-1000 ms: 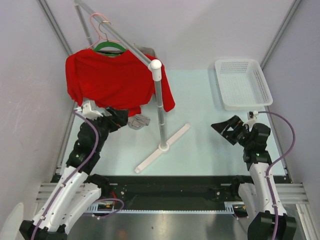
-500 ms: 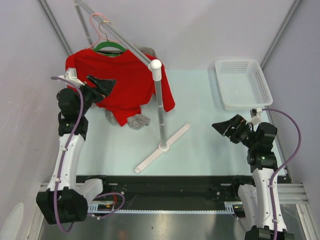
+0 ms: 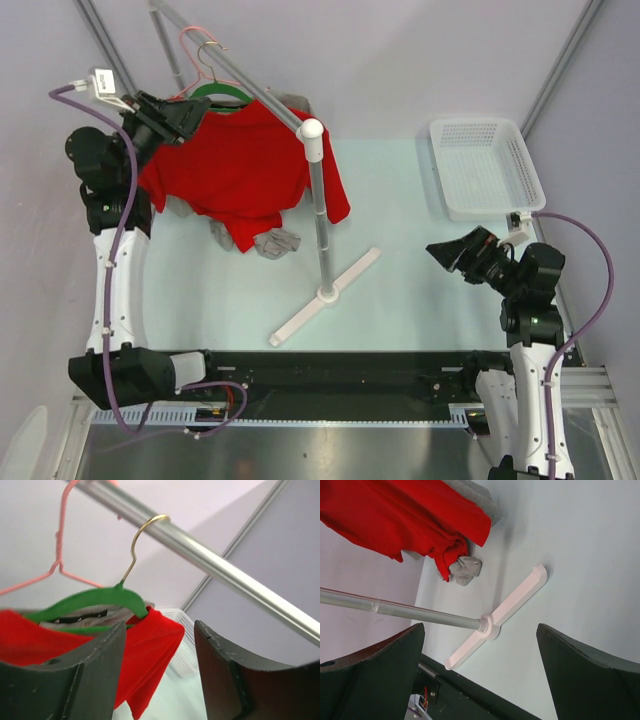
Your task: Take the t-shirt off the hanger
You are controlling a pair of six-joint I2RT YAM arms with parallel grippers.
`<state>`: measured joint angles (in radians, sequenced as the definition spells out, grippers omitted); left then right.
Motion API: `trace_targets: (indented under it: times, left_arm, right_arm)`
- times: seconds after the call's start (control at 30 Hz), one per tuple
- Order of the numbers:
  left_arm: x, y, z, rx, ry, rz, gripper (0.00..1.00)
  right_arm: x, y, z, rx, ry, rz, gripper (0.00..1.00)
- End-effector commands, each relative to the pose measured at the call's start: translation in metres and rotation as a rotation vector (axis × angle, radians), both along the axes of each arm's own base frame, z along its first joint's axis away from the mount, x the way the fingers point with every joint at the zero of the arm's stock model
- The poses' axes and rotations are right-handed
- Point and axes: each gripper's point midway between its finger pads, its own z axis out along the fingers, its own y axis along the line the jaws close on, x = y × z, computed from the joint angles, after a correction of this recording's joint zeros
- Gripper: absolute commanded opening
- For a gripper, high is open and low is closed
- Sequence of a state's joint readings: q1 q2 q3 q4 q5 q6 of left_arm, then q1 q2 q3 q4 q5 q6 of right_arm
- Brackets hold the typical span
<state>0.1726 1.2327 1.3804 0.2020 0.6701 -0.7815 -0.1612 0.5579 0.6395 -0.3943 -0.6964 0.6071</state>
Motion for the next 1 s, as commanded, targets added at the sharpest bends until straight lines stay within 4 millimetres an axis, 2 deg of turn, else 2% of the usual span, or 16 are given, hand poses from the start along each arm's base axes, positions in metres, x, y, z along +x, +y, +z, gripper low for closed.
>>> trace_targets:
  times: [0.0,0.03,0.07,0.1,0.2,0.37,0.53,0.67,0.83,0.97]
  left_arm:
    - [0.012,-0.002,0.014,0.067,-0.042,-0.062,0.60]
    - [0.017,-0.004,0.012,0.071,-0.027,-0.074,0.60]
    - [0.017,-0.003,0.020,0.091,-0.047,-0.076,0.59]
    - [0.023,-0.004,0.015,0.101,-0.036,-0.092,0.59]
    - [0.024,-0.010,0.021,0.145,-0.076,-0.148,0.65]
    - [0.041,-0.006,0.023,0.177,-0.077,-0.157,0.64]
    - [0.043,-0.006,0.032,0.194,-0.126,-0.153,0.60]
    - [0.049,-0.005,0.031,0.193,-0.108,-0.160,0.51]
    - [0.050,-0.002,0.037,0.179,-0.116,-0.129,0.46]
    - [0.058,-0.002,0.031,0.156,-0.091,-0.148,0.40]
  right_arm:
    - [-0.003,0.002,0.025,-0.017,-0.056,0.020,1.00]
    - [-0.004,0.002,0.027,-0.020,-0.062,0.021,1.00]
    - [-0.004,0.001,0.029,-0.022,-0.065,0.020,1.00]
    - [-0.004,0.001,0.029,-0.021,-0.065,0.019,1.00]
    - [-0.006,0.002,0.032,-0.020,-0.069,0.024,1.00]
    - [-0.008,0.003,0.033,-0.021,-0.067,0.032,1.00]
    - [-0.009,0.004,0.033,-0.019,-0.060,0.035,1.00]
    - [-0.009,0.004,0.035,-0.016,-0.064,0.032,1.00]
    - [-0.009,0.004,0.035,-0.009,-0.061,0.029,1.00]
    - [-0.009,0.005,0.038,-0.003,-0.066,0.030,1.00]
